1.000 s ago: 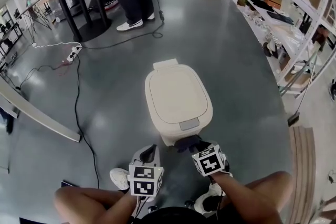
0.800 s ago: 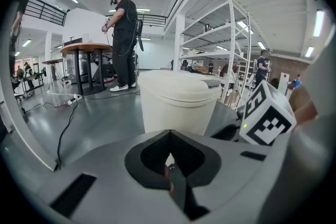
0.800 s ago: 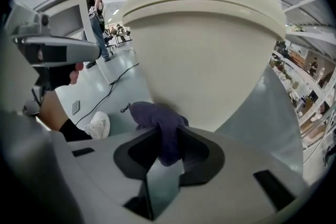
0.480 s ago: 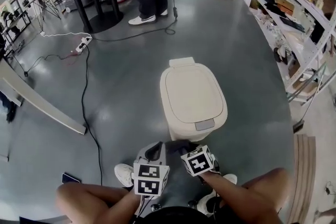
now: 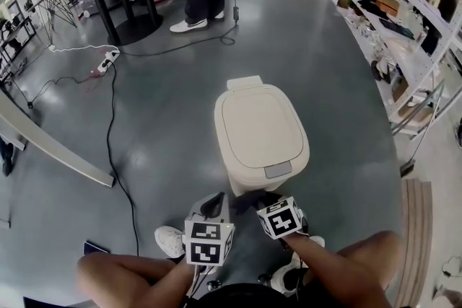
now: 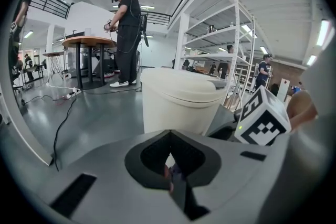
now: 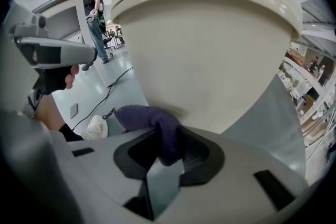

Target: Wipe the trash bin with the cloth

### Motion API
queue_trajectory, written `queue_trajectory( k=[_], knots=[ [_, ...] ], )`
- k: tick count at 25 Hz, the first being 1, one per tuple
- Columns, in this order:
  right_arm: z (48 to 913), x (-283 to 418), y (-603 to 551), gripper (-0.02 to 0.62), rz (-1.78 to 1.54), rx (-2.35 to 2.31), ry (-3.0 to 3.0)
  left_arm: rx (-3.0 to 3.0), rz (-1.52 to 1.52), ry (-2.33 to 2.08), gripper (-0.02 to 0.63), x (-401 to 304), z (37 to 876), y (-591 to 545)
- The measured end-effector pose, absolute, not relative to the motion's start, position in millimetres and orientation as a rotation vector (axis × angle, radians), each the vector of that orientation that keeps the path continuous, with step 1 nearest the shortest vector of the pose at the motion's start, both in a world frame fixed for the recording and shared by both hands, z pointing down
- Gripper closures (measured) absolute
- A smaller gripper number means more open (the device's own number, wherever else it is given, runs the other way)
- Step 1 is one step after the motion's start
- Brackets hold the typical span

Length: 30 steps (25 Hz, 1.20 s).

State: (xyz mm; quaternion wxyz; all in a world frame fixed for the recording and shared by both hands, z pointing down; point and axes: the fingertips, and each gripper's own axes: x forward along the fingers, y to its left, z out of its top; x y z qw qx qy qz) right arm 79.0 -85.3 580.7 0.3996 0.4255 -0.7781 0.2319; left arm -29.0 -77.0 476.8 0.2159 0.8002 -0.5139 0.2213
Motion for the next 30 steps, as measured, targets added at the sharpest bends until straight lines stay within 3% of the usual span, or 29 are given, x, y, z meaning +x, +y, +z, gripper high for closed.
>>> queue_trajectory(
  k=[10, 30],
  knots=[
    [589, 123, -95, 0.503, 0.532, 1.132, -1.923, 2.26, 0.633, -1.386, 0.606, 1, 475, -85],
    [600, 173, -109, 0.503, 0.571, 1.227, -1.863, 2.238, 0.706, -1.404, 0.606, -4, 494, -90]
  ],
)
